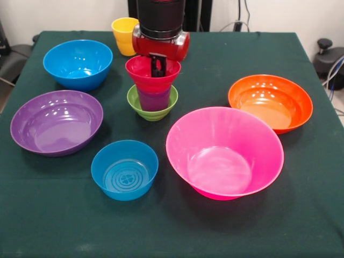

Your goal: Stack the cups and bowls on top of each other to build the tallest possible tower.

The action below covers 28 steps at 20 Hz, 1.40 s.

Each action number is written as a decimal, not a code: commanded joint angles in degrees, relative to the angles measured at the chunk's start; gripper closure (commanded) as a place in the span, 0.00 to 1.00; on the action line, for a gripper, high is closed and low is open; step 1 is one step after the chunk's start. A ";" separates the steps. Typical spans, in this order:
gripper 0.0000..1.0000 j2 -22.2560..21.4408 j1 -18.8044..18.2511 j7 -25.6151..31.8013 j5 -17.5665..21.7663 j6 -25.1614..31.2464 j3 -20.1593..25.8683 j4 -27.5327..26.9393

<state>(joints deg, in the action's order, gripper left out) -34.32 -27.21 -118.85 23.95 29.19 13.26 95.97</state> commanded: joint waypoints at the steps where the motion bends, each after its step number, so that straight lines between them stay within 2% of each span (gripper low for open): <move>1: 1.00 1.92 0.66 3.66 1.33 4.43 2.21 -6.22; 15: 1.00 4.31 0.26 3.62 0.20 6.05 2.35 -10.48; 24: 1.00 2.33 -0.93 3.91 -1.04 6.00 3.64 -7.21; 28: 1.00 0.10 0.70 -0.54 -2.45 4.01 2.69 -2.88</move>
<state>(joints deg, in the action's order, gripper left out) -33.09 -27.61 -118.85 22.39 29.20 13.25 90.15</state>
